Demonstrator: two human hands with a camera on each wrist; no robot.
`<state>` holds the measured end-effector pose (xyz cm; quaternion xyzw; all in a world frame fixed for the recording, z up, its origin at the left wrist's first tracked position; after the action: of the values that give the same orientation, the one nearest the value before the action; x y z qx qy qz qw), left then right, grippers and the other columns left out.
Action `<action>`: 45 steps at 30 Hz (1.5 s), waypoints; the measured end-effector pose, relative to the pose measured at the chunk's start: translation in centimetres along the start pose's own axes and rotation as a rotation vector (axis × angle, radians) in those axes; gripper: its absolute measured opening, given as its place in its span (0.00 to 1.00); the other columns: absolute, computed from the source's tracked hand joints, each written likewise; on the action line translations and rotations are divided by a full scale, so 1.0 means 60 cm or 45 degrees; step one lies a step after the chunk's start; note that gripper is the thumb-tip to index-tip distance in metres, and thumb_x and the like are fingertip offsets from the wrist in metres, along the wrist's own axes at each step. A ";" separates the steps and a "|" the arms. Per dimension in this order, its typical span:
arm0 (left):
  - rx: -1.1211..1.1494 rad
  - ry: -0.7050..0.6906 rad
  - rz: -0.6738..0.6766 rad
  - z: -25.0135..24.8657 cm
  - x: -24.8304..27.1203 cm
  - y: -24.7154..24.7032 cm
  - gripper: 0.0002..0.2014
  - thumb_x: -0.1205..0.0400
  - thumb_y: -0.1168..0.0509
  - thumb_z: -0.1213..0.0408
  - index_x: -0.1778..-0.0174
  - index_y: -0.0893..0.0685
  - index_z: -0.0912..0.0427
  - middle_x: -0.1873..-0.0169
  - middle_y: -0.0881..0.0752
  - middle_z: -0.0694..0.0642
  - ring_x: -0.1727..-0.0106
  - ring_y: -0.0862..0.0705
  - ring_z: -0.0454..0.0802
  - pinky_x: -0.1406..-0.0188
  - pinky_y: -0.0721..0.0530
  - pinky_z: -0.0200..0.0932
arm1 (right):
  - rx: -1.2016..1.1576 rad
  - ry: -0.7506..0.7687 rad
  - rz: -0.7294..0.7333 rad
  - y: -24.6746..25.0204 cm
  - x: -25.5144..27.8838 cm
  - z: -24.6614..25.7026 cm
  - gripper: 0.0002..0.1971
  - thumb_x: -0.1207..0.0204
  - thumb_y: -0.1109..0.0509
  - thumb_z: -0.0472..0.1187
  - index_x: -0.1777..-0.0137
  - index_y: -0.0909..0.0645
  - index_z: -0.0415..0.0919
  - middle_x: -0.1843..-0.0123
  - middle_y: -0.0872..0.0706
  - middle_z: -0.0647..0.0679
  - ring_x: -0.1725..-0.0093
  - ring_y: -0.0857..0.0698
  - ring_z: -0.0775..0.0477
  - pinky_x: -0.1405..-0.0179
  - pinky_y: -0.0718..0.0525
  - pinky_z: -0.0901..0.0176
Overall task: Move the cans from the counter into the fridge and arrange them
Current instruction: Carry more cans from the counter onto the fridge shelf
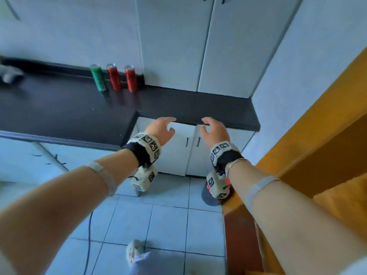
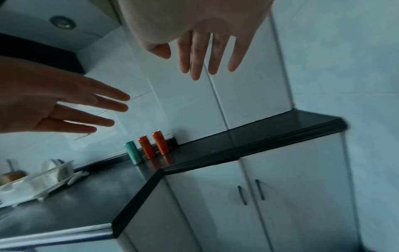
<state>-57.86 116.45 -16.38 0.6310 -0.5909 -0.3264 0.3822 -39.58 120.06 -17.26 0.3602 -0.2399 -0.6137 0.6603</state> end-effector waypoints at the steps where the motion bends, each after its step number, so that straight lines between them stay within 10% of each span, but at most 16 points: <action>1: 0.005 0.029 -0.016 0.031 -0.008 0.013 0.23 0.17 0.43 0.62 0.24 0.30 0.52 0.24 0.28 0.56 0.26 0.27 0.55 0.27 0.30 0.45 | -0.003 0.033 0.018 -0.026 -0.018 0.025 0.18 0.21 0.38 0.42 0.33 0.21 0.43 0.35 0.16 0.46 0.33 0.22 0.43 0.34 0.24 0.52; 17: 0.059 0.288 -0.182 0.456 -0.178 0.235 0.23 0.19 0.43 0.63 0.25 0.28 0.50 0.27 0.26 0.57 0.30 0.23 0.57 0.31 0.25 0.47 | 0.001 0.292 0.170 -0.376 -0.264 0.384 0.16 0.21 0.38 0.41 0.35 0.20 0.42 0.36 0.15 0.47 0.33 0.22 0.43 0.37 0.25 0.55; 33: 0.084 0.435 -0.228 0.680 -0.460 0.315 0.23 0.18 0.43 0.63 0.25 0.29 0.49 0.28 0.25 0.56 0.30 0.23 0.56 0.33 0.24 0.48 | 0.109 0.338 0.294 -0.628 -0.587 0.500 0.20 0.23 0.36 0.43 0.31 0.25 0.43 0.34 0.18 0.45 0.33 0.22 0.42 0.35 0.23 0.49; 45: 0.087 0.318 -0.043 0.840 -0.622 0.311 0.23 0.18 0.43 0.64 0.25 0.29 0.51 0.26 0.26 0.56 0.28 0.25 0.55 0.33 0.23 0.47 | 0.104 -0.105 0.378 -0.795 -0.691 0.506 0.34 0.23 0.32 0.47 0.20 0.41 0.42 0.22 0.30 0.43 0.26 0.27 0.41 0.31 0.26 0.47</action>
<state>-113.96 148.57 -26.58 0.6892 -0.5387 -0.2314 0.4257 -98.48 155.95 -29.79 0.3218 -0.3421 -0.5133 0.7183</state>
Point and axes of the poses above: each hand's wrist, its own x-axis away from the middle knuckle, its own y-axis out of the back of the hand, z = x × y, the point moved 4 cm from there along -x, towards the middle knuckle
